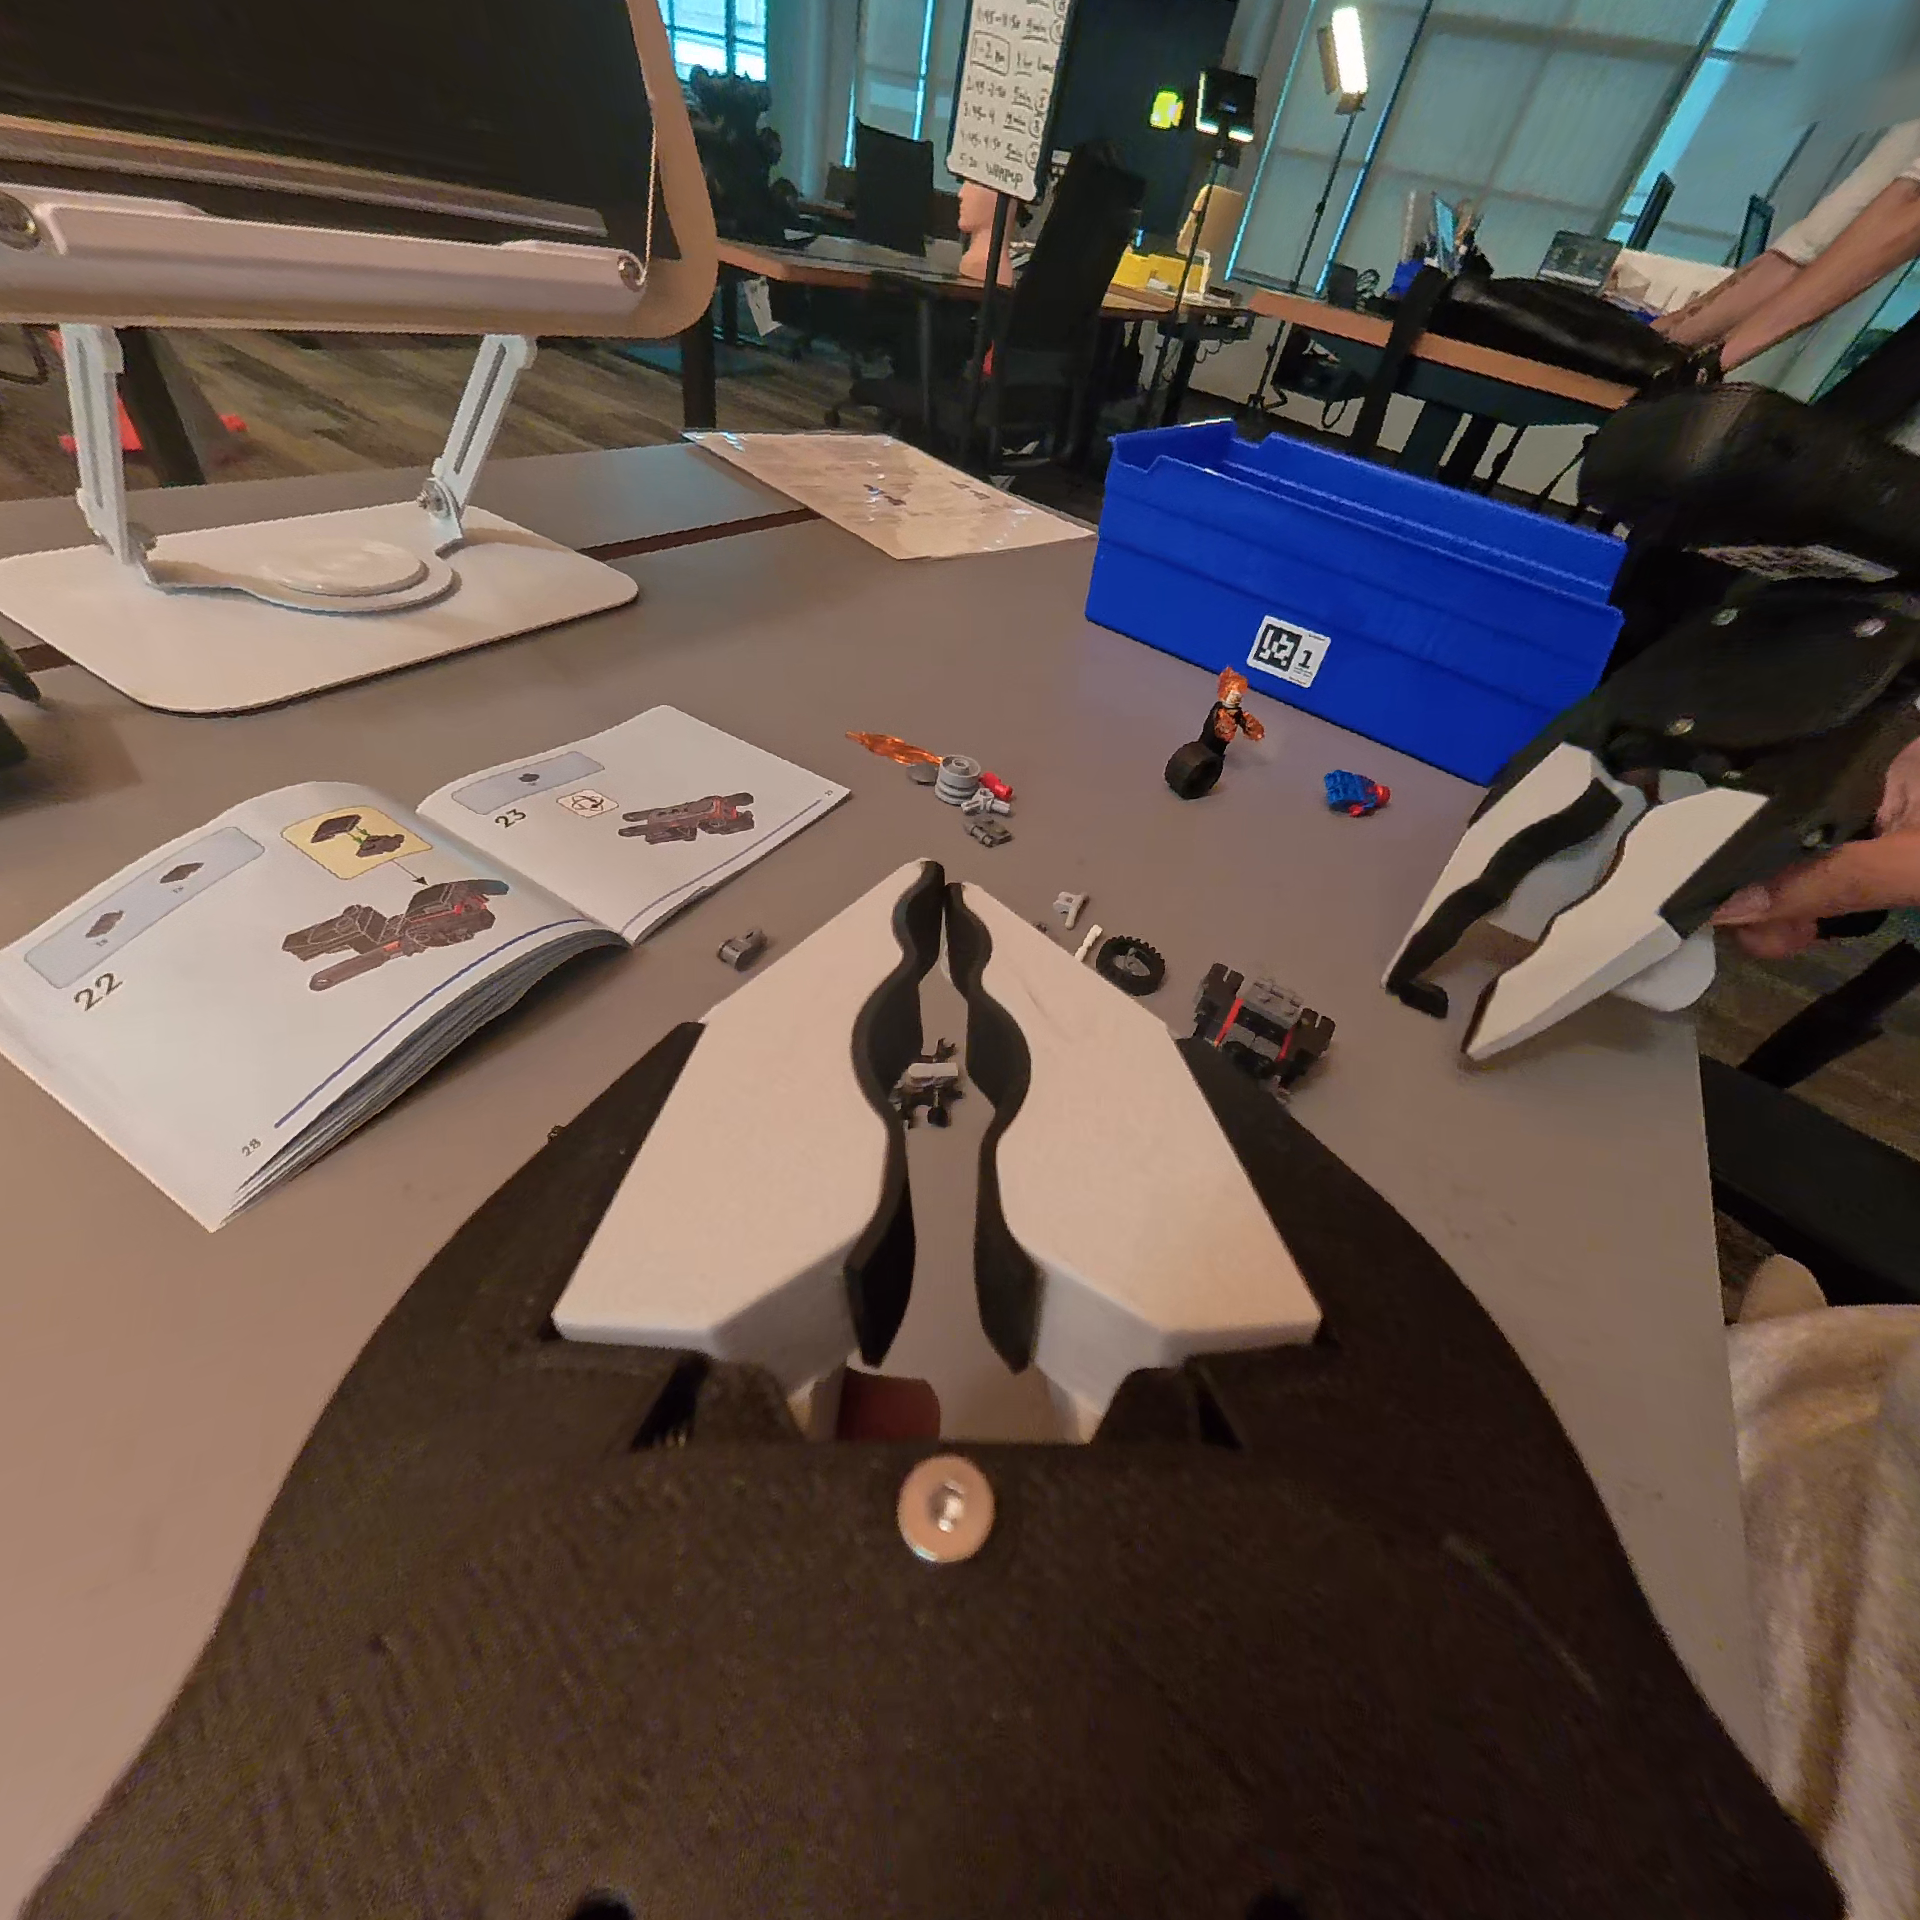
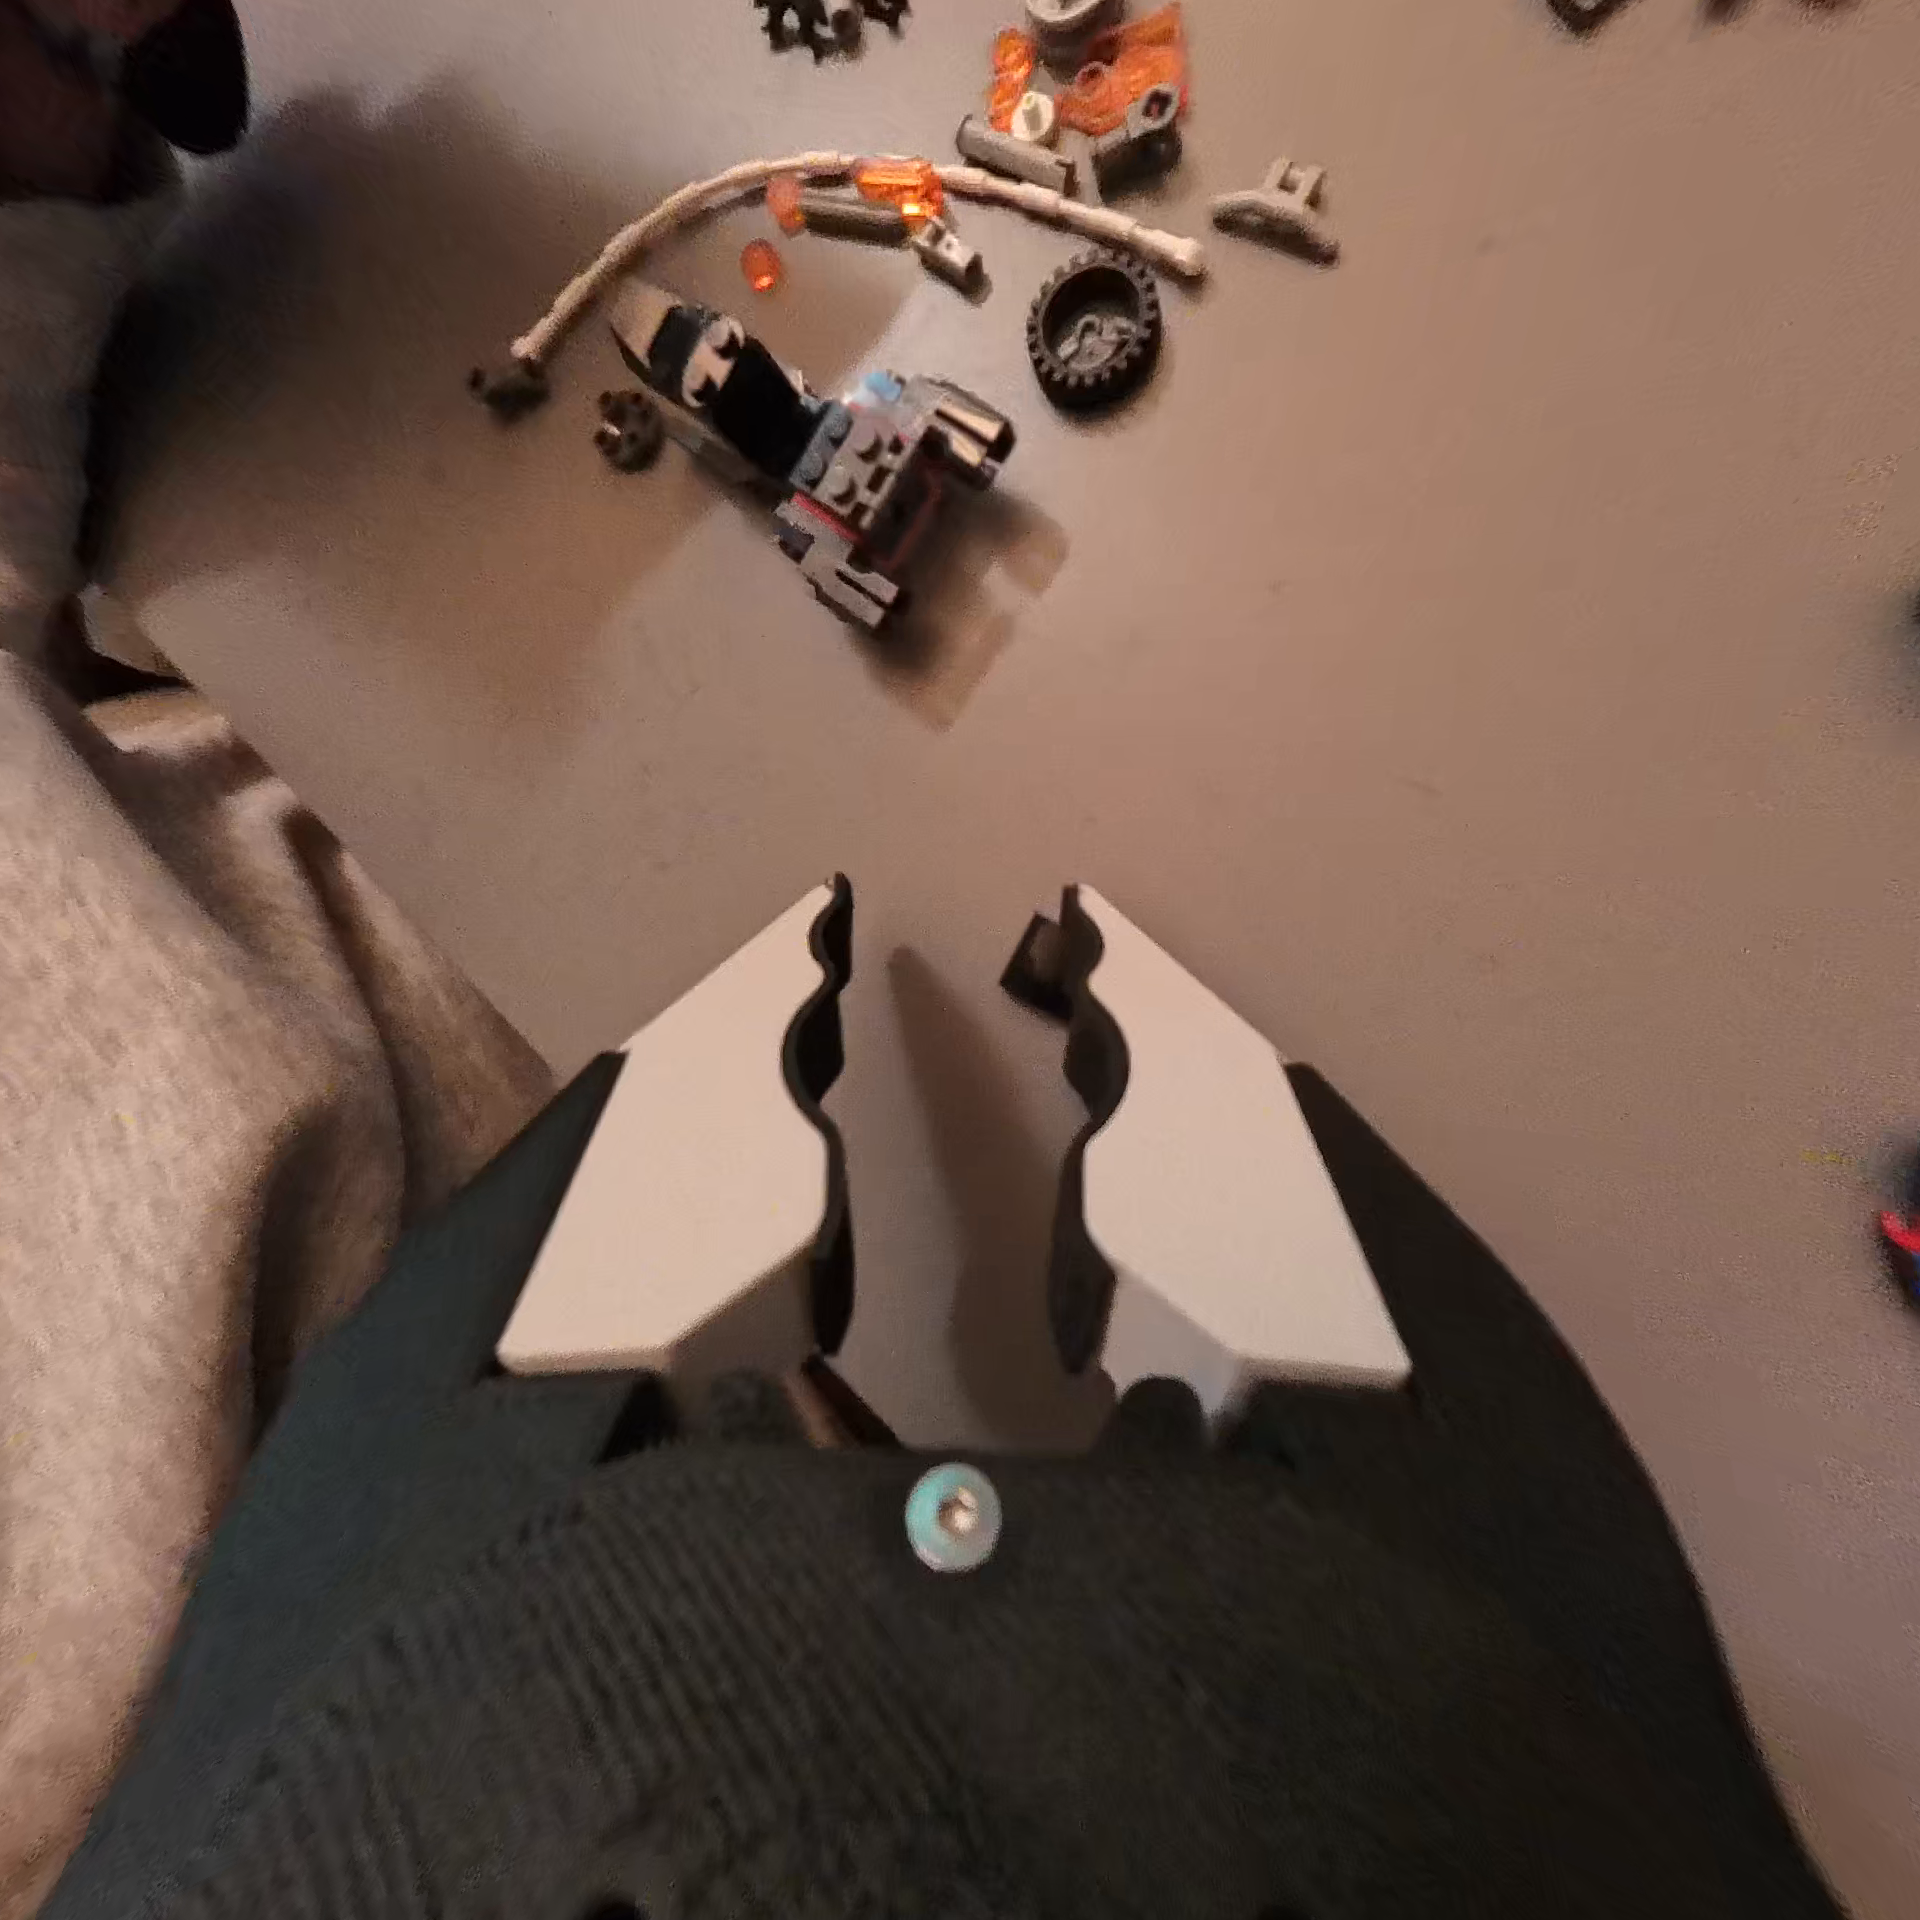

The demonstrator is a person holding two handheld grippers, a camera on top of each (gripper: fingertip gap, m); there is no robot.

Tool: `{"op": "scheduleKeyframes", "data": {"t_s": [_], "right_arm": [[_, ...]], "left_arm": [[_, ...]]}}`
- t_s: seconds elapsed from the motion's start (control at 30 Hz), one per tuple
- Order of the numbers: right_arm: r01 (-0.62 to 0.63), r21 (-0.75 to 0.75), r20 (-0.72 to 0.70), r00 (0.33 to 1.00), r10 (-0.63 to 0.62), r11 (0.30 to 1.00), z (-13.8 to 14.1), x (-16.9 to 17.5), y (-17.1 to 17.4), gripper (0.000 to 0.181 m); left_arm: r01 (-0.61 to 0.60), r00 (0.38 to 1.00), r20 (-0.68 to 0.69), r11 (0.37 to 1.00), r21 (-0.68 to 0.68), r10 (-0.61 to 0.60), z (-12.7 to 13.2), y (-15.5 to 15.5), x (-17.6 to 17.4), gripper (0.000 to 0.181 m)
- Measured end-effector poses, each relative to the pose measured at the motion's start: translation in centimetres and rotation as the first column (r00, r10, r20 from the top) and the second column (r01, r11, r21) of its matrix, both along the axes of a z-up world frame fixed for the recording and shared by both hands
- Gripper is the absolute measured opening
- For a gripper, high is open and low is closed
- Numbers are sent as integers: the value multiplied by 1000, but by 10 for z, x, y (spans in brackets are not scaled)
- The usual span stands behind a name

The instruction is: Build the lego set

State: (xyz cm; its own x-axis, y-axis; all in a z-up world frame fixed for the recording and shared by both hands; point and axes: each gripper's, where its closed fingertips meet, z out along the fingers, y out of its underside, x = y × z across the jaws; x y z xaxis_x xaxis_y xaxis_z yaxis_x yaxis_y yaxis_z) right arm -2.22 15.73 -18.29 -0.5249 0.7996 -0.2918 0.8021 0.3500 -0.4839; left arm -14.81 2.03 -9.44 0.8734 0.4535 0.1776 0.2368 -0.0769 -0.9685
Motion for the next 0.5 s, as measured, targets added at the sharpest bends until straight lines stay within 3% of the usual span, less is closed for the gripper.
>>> {"op": "scheduleKeyframes", "data": {"t_s": [0.13,0.23,0.37,0.43,0.5], "right_arm": [[-90,139,-101,989,105,986,5,-1,7,36],[-257,259,-167,938,305,931,15,5,10,35],[-530,471,-204,712,671,705,22,10,18,25],[-586,558,-181,605,776,587,23,2,22,22],[-651,559,-96,565,820,514,19,1,21,19]], "left_arm": [[-1,1000,0,1000,0,1,0,0,0,0],[2,1000,2,1000,2,-2,0,0,0,0],[9,1000,-1,1000,2,-9,0,2,2,0],[11,1000,-4,1000,-7,-11,0,4,2,0],[7,1000,-11,1000,-21,-7,-2,4,1,0]]}}
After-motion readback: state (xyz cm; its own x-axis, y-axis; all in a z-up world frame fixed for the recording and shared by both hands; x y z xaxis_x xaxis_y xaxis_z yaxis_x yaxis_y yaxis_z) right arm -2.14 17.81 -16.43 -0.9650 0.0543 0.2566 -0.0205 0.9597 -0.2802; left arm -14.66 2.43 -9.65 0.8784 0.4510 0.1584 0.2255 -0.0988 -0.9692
